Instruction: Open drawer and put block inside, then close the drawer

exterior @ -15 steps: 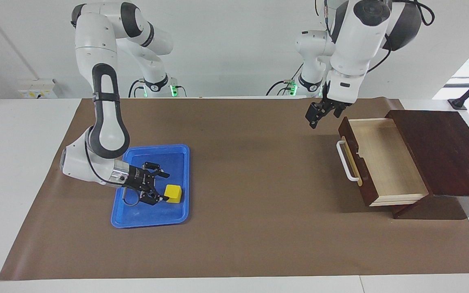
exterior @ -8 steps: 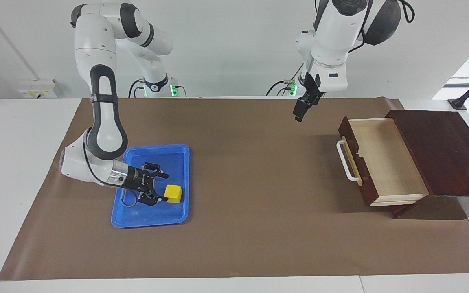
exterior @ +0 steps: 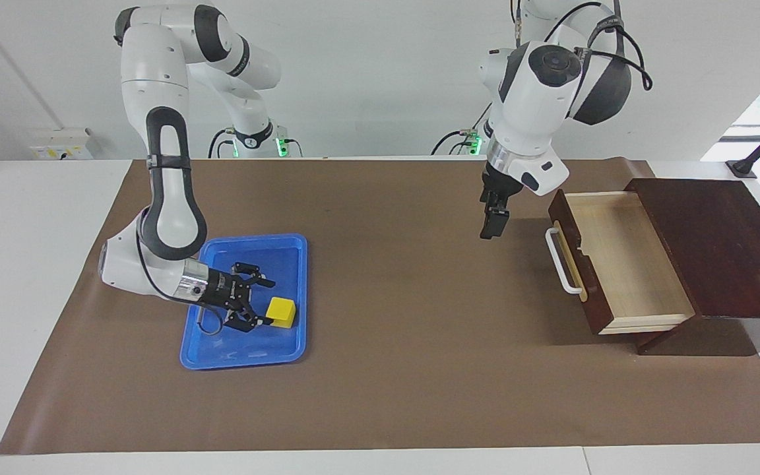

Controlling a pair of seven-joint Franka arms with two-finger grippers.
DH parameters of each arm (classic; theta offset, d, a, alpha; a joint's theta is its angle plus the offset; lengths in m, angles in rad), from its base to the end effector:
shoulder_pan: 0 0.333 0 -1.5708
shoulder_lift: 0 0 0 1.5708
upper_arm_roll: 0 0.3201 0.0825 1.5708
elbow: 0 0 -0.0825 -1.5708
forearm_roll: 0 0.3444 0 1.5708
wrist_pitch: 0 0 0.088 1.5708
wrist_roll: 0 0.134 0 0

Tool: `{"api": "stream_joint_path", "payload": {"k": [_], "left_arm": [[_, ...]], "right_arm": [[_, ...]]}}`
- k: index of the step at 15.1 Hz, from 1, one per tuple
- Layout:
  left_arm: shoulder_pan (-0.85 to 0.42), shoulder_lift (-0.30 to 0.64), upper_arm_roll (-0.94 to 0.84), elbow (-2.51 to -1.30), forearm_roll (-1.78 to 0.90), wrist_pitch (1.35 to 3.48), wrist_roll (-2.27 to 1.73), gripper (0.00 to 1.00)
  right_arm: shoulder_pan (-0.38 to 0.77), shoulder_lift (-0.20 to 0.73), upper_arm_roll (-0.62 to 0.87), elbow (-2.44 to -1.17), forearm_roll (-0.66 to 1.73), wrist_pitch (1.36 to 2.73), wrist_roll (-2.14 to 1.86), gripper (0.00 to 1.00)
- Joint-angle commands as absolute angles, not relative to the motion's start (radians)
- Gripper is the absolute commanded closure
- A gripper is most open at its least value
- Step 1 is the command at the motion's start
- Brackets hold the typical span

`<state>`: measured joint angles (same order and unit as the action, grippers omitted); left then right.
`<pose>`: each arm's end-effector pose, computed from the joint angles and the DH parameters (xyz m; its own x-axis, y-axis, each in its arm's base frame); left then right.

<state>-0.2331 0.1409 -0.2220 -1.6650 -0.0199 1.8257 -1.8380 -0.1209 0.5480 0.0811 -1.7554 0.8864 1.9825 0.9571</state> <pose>0.5147 -0.2469 0.5081 0.1796 0.9822 -0.0546 0.9837 -0.1794 0.0089 0.6141 0.0391 0.2671 0.0328 -0.6672 -0.7442 -0.9982 -0.0597 0.0095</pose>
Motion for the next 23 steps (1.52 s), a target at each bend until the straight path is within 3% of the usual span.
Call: {"api": "stream_joint_path", "payload": {"k": [1, 23], "left_arm": [[-0.253, 0.163, -0.215, -1.649, -0.002, 1.864, -1.969, 0.00], [-0.282, 0.163, -0.215, -1.707, 0.003, 1.931, -2.069, 0.00]], "right_arm": [[-0.127, 0.526, 0.086, -1.786, 0.933, 1.990, 0.940, 0.00], [-0.133, 0.457, 0.084, -1.888, 1.040, 2.029, 0.893, 0.00]]}}
